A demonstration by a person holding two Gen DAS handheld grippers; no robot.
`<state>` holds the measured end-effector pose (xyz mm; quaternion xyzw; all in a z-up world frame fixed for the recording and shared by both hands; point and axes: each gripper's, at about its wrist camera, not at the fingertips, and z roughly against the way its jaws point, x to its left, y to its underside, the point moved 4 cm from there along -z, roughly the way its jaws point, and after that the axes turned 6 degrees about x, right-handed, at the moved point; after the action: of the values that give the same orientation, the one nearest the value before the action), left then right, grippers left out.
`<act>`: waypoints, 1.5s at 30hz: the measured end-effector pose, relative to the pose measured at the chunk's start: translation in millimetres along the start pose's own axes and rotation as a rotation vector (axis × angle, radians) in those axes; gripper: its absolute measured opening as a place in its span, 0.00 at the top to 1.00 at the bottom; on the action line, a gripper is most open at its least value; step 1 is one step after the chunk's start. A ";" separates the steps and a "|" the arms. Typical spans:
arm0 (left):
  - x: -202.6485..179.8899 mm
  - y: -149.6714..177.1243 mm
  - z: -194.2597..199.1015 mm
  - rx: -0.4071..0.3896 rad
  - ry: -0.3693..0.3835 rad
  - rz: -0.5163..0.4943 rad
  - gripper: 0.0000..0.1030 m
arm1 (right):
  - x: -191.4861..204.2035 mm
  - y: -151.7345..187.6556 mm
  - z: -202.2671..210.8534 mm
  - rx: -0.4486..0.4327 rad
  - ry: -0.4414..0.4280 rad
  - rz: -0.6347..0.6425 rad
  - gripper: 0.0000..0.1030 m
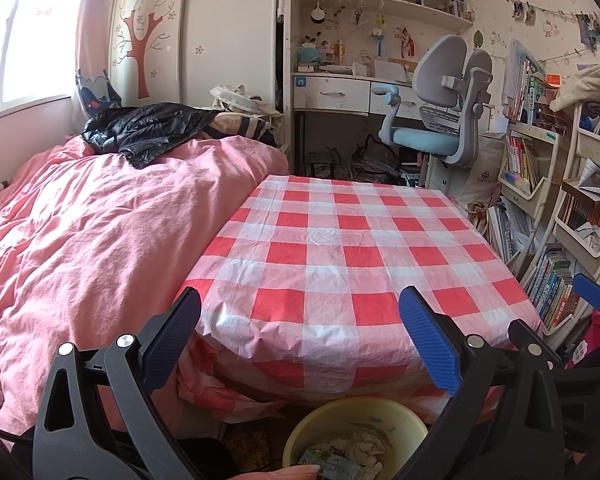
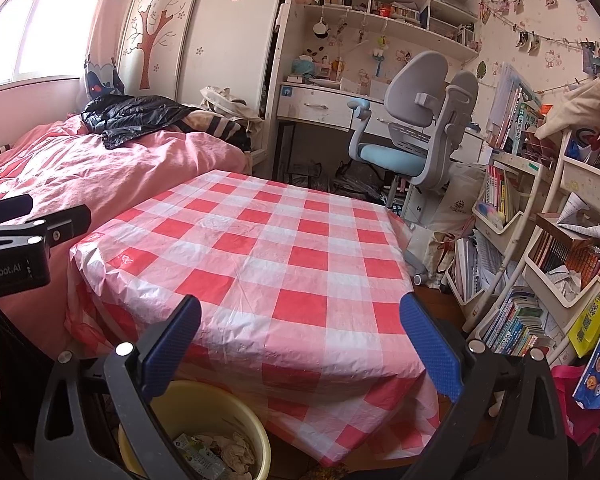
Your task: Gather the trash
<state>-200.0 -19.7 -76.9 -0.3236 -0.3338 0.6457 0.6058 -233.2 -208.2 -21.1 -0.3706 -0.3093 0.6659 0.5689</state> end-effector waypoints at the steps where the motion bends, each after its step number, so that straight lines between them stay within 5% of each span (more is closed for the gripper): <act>1: 0.0 0.1 -0.1 0.001 0.000 0.000 0.07 | 0.0 0.0 0.0 0.000 0.000 0.000 0.07; 30: -2.9 -1.9 -1.3 0.008 -0.011 -0.010 0.07 | -0.6 -3.7 2.1 -0.014 -0.002 0.000 0.07; 45: 12.7 -78.8 -39.2 -0.003 -0.068 -0.004 0.07 | -24.6 -83.8 -23.4 -0.143 -0.014 0.005 0.07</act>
<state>-123.8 -2.2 -34.5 -0.3015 -0.3559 0.6546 0.5949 -167.2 -219.3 39.8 -0.4066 -0.3591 0.6459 0.5371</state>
